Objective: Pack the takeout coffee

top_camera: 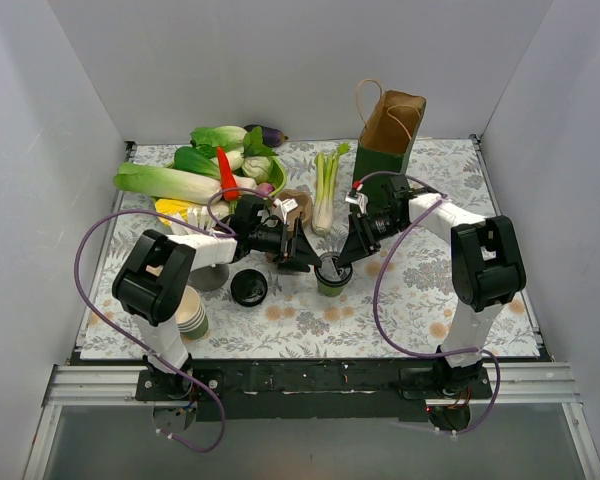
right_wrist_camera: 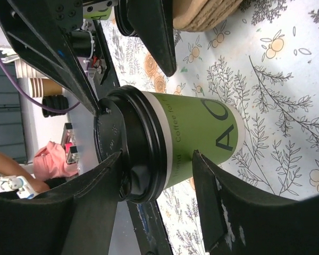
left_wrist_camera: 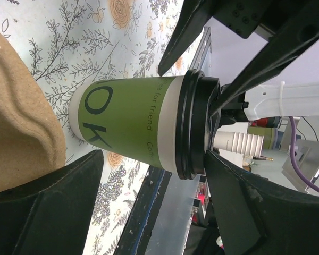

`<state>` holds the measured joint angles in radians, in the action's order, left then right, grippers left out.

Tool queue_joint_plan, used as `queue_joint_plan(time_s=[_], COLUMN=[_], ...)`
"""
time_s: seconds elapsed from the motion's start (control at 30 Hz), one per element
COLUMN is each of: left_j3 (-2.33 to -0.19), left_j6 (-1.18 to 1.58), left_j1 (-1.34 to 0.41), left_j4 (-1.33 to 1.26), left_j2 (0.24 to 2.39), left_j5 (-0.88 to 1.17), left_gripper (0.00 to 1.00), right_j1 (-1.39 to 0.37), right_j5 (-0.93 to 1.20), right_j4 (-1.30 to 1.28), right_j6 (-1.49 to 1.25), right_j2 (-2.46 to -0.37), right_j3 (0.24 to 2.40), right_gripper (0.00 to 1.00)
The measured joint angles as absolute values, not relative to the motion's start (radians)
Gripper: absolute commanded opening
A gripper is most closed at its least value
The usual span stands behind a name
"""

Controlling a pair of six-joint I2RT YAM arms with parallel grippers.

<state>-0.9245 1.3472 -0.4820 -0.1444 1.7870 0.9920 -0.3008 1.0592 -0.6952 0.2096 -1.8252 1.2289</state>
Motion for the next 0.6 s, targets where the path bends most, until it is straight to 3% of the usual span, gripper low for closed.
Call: queue_joint_plan(time_s=[0.6], left_j3=[-0.925], left_j6=[1.380], left_j1=[-0.479], left_j4=[-0.204], left_j2=[1.821], left_j5=[1.012], left_gripper=[0.70], right_j1=[-0.270], right_j5=[1.137], right_j4=[-0.618], right_j6=[0.162], right_j2=[-1.854], right_j3=[1.168], right_gripper=[0.54])
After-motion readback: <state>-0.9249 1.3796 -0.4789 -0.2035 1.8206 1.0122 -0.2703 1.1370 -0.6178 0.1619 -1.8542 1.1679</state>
